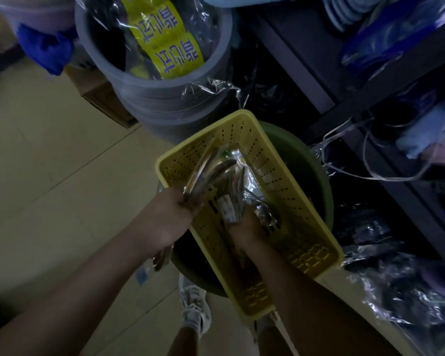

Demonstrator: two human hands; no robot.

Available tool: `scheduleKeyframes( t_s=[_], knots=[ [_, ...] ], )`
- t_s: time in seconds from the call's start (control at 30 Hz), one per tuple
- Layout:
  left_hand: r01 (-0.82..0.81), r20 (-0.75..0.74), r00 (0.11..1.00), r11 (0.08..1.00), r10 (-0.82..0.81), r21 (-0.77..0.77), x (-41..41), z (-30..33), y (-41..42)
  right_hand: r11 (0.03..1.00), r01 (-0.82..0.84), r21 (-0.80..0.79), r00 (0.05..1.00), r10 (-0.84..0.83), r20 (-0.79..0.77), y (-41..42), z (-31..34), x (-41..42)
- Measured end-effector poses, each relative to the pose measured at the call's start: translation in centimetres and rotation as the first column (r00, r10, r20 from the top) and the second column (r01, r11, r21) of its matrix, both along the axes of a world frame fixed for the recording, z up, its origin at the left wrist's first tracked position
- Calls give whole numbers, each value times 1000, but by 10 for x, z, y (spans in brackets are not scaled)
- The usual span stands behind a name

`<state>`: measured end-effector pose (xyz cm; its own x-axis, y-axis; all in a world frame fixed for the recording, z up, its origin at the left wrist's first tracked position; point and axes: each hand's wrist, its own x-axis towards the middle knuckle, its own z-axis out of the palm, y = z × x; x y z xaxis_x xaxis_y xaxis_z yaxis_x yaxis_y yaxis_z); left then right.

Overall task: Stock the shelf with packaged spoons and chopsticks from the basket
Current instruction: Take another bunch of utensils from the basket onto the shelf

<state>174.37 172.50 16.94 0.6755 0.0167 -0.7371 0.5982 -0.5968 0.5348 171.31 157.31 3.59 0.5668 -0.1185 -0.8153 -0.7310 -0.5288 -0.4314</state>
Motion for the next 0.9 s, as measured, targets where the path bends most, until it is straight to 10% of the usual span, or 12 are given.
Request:
scheduleKeyframes(
  t_s=[0.27,0.47,0.9],
  knots=[
    [-326,17,943,931,333,-161,-26,77,-18,830,228,508,974,-197,-115,-44,152,-9],
    [-235,123,936,846,330,-479,-37,193,-54,791,97,604,970,-211,121,-53,294,-27],
    [164,381,920,798,88,-580,-56,394,-137,784,157,601,716,-509,478,-112,529,-99]
  ],
)
